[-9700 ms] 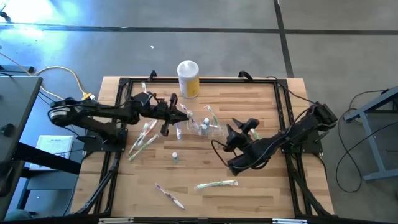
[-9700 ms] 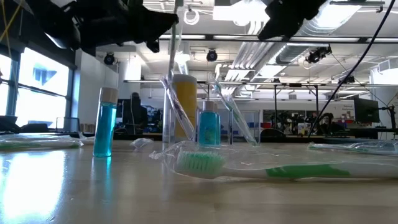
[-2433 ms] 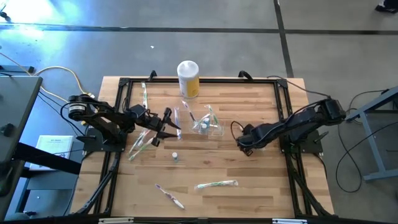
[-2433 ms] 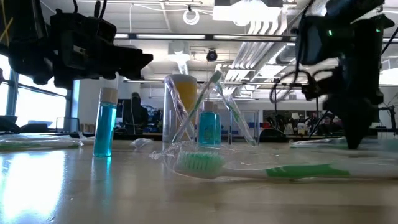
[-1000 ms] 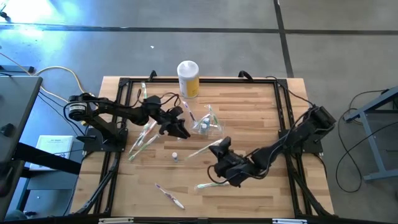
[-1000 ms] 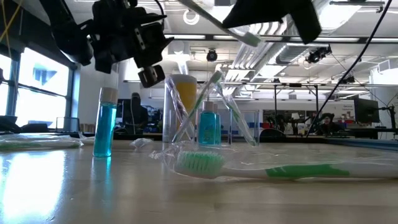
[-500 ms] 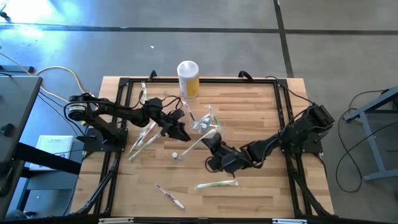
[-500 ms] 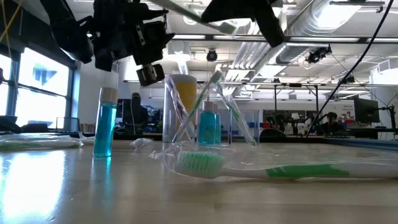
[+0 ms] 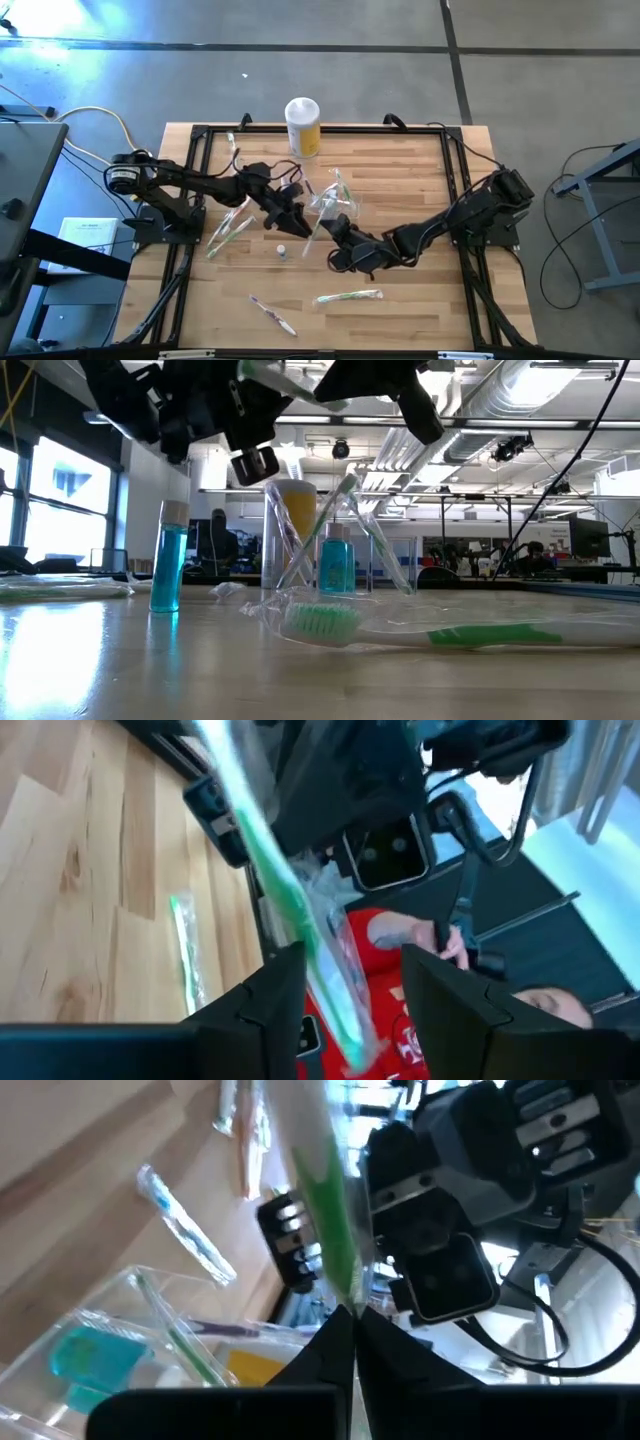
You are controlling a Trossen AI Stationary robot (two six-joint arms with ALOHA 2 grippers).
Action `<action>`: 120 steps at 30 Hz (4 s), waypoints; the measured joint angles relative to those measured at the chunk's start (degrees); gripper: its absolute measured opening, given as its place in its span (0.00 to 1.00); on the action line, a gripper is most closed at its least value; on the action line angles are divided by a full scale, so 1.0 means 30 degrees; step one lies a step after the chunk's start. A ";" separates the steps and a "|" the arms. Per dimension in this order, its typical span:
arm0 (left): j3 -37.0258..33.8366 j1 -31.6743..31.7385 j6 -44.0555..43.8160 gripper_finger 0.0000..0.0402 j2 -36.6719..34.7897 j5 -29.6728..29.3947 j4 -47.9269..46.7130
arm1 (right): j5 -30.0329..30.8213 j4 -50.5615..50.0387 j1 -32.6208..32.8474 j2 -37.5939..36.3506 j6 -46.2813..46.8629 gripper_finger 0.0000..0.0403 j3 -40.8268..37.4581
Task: Pick & Place toothbrushing station
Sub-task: Put the green toothbrush into the right section of the transparent organizer
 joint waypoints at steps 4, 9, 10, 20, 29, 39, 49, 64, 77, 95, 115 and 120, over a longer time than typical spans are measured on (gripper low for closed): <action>0.0561 -0.0105 0.0520 0.40 0.0000 -0.0378 -0.1079 | 0.0422 0.0205 0.0000 -0.0002 -0.0567 0.01 0.0007; 0.0650 -0.0073 0.0732 0.40 0.0002 -0.1027 -0.1786 | 0.0429 0.0622 0.0039 -0.0002 -0.0576 0.01 0.0007; 0.0650 -0.0073 0.0878 0.40 0.0007 -0.1199 -0.1876 | 0.0419 0.0731 0.0058 -0.0002 -0.0581 0.01 0.0007; 0.0650 -0.0073 0.1575 0.40 0.0007 -0.2052 -0.1811 | 0.0309 0.0778 -0.0363 -0.0002 -0.0647 0.01 0.0007; 0.0650 -0.0073 0.2682 0.40 0.0007 -0.2694 -0.1817 | 0.0062 0.0771 -0.0760 -0.0002 -0.0627 0.01 0.0007; 0.0643 -0.0073 0.3747 0.40 0.0015 -0.3087 -0.1920 | 0.0062 0.0770 -0.0772 -0.0002 -0.0632 0.01 0.0007; 0.0643 -0.0073 0.4739 0.40 0.0015 -0.3408 -0.1942 | 0.0051 0.0766 -0.0772 -0.0002 -0.0607 0.01 0.0007; 0.0621 -0.0073 0.5652 0.06 0.0226 -0.3349 -0.2077 | -0.1417 0.0817 -0.1123 -0.0031 0.0828 0.01 0.0007; 0.0621 -0.0073 0.6012 0.07 0.0212 -0.3466 -0.1825 | 0.1399 0.0560 0.0022 -0.0031 0.6784 0.22 0.0007; 0.0629 -0.1134 1.8177 0.07 0.0124 -1.0967 -0.4050 | -0.0676 -0.4681 0.1022 -0.1850 2.4354 0.29 0.0000; 0.0629 -0.3832 2.4007 0.07 0.0124 -1.5764 -0.4186 | -0.7517 -0.2074 -0.1779 -0.1816 2.3659 0.27 0.0000; 0.0629 -0.3818 2.4000 0.07 0.0124 -1.6376 -0.4075 | -0.7654 -0.2029 -0.2521 -0.1816 2.3051 0.27 0.0000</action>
